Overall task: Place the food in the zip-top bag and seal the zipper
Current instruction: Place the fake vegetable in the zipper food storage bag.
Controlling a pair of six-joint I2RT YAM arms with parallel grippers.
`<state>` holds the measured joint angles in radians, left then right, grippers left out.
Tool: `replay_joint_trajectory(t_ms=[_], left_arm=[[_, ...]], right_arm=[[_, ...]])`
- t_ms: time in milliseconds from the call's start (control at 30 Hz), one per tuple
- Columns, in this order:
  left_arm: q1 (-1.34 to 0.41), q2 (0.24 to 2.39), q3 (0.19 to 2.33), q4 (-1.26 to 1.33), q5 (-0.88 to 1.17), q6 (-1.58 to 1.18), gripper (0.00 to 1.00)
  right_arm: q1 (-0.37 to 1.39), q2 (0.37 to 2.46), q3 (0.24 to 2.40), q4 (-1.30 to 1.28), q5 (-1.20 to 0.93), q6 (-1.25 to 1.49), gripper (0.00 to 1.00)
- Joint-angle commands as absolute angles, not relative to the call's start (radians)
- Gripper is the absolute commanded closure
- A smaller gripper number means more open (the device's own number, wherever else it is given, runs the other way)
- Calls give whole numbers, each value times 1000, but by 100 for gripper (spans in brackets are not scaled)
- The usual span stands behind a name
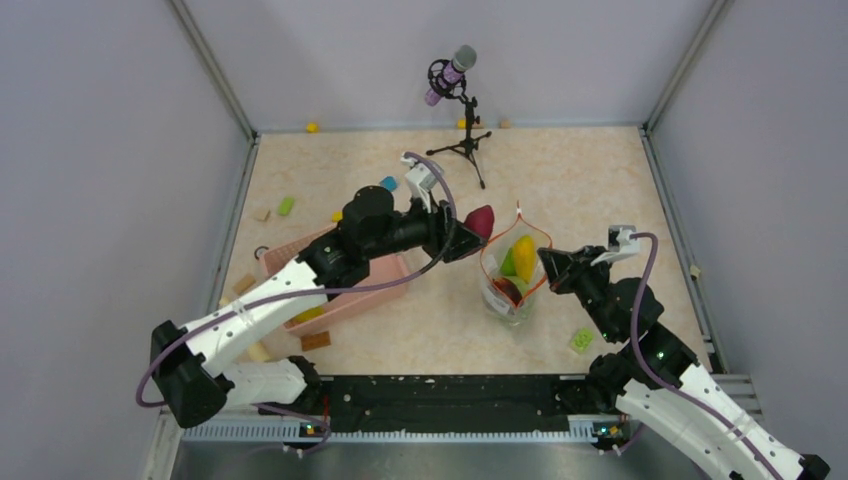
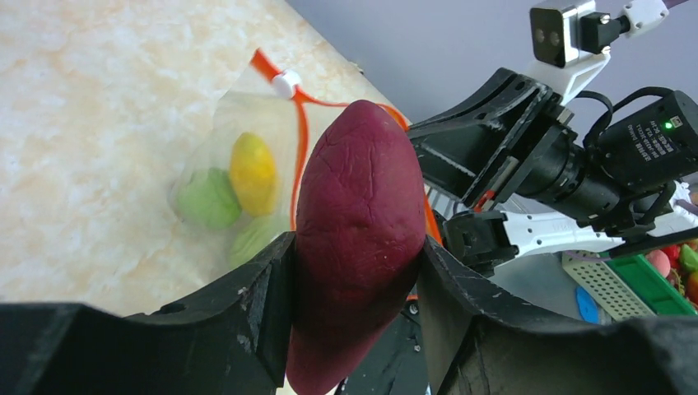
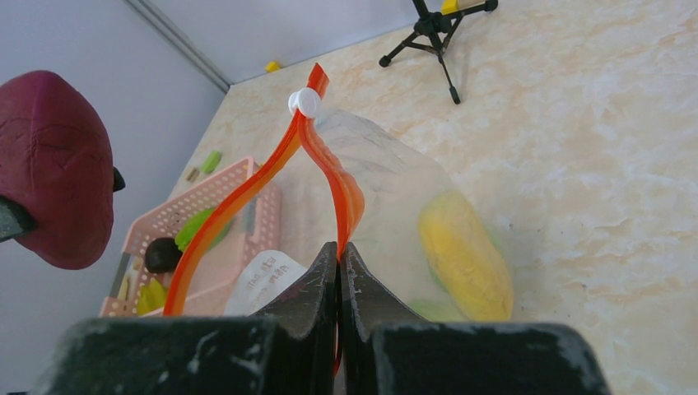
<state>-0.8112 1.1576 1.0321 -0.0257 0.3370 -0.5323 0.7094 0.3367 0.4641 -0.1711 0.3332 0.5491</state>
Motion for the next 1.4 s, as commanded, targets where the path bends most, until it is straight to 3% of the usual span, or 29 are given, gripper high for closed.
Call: replay_joint_trajectory(t_ms=[0,367,700,1033,1367], left_arm=[[-869,1249,1144,21,363,-458,100],[-950,1474,1339,-44,264,-410,99],[-973,1548,1371,-65,212,-411,82],[-987,1545,1367,-95,201,-405,5],[-988,1502,1348,-102,219,-399,3]], right_arm=[[710,342,470,-130,314,526,100],[710,338,470,-135,315,519,100],[710,335,469,-137,321,521,100],[710,336,465,-139,337,526,100],[710,336,465,-139,341,526,100]])
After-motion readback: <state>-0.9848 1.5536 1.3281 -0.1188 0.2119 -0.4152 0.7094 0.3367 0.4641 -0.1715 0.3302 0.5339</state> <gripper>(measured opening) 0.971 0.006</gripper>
